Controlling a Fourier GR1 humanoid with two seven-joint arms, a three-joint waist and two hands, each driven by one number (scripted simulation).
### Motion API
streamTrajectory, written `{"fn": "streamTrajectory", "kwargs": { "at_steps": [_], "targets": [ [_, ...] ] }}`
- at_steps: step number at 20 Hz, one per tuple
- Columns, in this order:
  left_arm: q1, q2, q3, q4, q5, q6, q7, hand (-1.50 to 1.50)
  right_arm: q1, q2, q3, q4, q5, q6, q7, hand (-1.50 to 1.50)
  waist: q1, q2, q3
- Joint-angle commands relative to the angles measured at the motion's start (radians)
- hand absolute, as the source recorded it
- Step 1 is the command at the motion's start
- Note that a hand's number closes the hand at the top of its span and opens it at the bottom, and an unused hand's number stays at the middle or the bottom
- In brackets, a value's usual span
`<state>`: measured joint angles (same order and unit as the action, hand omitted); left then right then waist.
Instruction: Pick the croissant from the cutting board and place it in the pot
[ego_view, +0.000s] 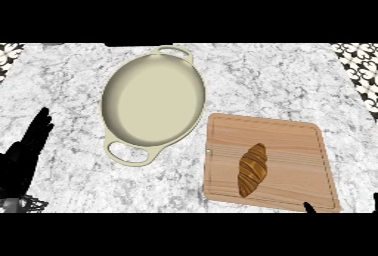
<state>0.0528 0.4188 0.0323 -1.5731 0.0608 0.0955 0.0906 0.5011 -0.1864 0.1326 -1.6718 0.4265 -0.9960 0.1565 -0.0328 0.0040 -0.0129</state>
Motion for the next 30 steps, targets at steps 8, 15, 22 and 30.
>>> {"fn": "streamTrajectory", "kwargs": {
  "at_steps": [8, 15, 22, 30],
  "targets": [
    [-0.053, -0.007, -0.007, 0.034, -0.042, 0.001, 0.047, 0.00, 0.127, 0.091, 0.125, -0.251, 0.439, 0.288, 0.478, -1.50, 0.071, 0.019, 0.003],
    [-0.078, -0.042, -0.033, 0.060, -0.071, 0.008, 0.025, 0.00, -0.001, 0.092, 0.179, -0.296, 0.476, 0.712, 0.862, -1.50, 0.101, 0.020, 0.005],
    [-0.074, -0.047, -0.019, 0.103, -0.084, 0.006, -0.001, 0.00, -0.294, 0.183, 0.190, -0.349, 0.455, 1.037, 1.231, -1.50, 0.078, 0.007, 0.009],
    [-0.044, -0.075, -0.022, 0.040, -0.098, 0.029, 0.041, 0.00, -0.517, 0.186, 0.060, -0.214, 0.381, 1.170, 1.329, -1.50, 0.062, -0.001, 0.011]
  ]
}}
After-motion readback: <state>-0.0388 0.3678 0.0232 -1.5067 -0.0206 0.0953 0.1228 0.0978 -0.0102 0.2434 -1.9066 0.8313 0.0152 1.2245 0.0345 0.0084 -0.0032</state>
